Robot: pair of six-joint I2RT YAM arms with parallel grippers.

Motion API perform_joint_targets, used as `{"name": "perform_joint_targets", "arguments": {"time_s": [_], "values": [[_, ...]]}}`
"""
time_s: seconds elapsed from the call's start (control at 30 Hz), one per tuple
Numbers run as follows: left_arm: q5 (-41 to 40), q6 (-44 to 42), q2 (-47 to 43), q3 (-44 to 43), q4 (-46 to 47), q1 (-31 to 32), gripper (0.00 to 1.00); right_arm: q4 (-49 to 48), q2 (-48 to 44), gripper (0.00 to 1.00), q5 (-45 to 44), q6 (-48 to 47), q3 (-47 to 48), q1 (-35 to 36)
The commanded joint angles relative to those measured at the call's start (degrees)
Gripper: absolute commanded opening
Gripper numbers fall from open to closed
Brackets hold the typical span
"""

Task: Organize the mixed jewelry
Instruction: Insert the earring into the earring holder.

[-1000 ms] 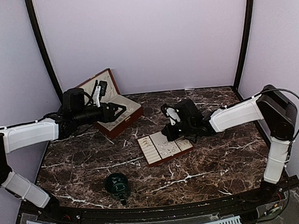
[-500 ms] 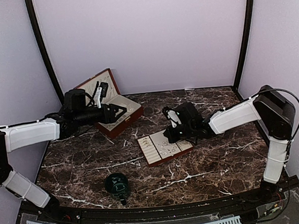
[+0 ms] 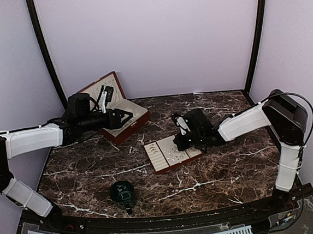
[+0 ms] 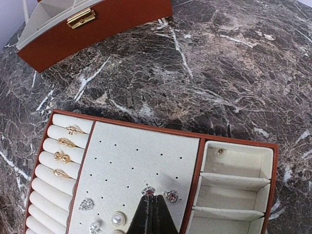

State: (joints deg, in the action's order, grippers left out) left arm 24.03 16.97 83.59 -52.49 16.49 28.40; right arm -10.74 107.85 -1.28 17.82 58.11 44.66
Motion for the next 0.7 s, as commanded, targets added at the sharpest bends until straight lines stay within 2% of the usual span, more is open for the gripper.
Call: {"name": "perform_joint_targets", "arguments": {"time_s": [0.0,0.67], "values": [[0.6,-0.4,0.0,-1.3,0.2,0.0,0.61,-2.1,0.7,0.0,-0.8,-0.2,-1.1,-0.5],[1.2,-0.1,0.6,-1.2,0.7,0.0,0.61,-3.0,0.7,0.0,0.0,-0.6,-1.8,-0.5]]}}
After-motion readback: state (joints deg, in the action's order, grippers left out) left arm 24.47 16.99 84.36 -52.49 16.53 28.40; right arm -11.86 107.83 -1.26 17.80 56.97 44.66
